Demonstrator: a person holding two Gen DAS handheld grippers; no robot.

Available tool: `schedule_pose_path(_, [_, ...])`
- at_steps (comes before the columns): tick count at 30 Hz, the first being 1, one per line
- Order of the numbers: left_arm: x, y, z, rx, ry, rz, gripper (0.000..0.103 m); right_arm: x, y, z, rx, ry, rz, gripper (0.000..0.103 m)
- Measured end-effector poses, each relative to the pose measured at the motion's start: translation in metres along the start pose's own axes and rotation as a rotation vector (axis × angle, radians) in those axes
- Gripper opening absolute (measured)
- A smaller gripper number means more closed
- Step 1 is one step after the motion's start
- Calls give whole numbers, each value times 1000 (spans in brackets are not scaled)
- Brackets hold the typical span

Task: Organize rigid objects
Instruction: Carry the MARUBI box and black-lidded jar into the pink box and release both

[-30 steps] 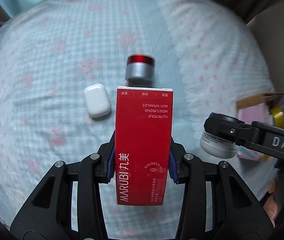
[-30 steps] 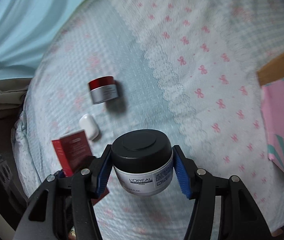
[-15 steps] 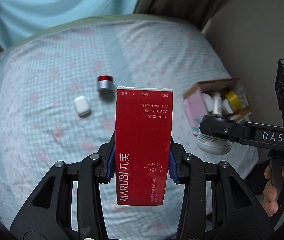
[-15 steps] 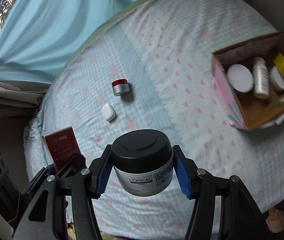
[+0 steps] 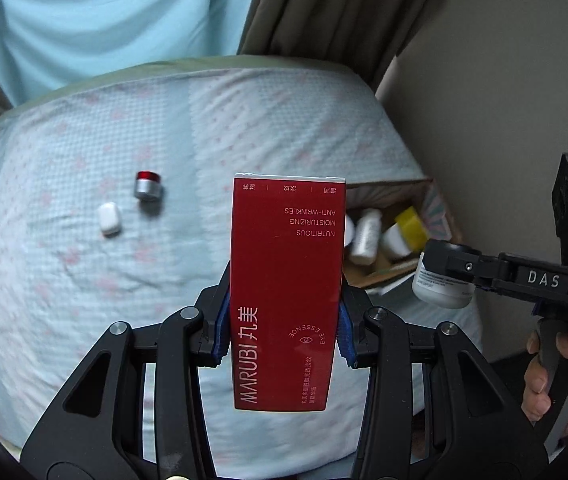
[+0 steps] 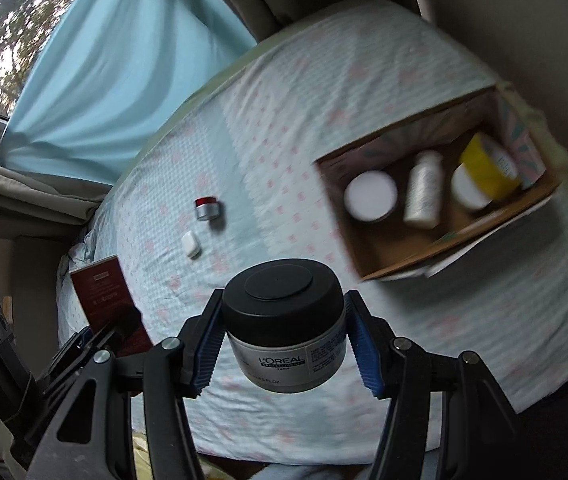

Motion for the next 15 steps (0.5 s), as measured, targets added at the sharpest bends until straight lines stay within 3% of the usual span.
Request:
schedule_pose_path(7, [42, 5, 69, -100, 6, -25, 38, -7, 38, 82, -42, -19, -48, 54])
schedule_pose_path(15, [101, 15, 111, -96, 37, -93, 38, 9, 76, 143, 5, 1, -87, 54])
Point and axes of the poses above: each gripper's, at about its wrist camera, not at the fingertips, and x roughly the way its jaws point, z to its right, y to its top, the point moved 10 cm from there along x, roughly the way its jaws point, and after that the axes turned 3 degrees about -z, right-handed, at the moved point
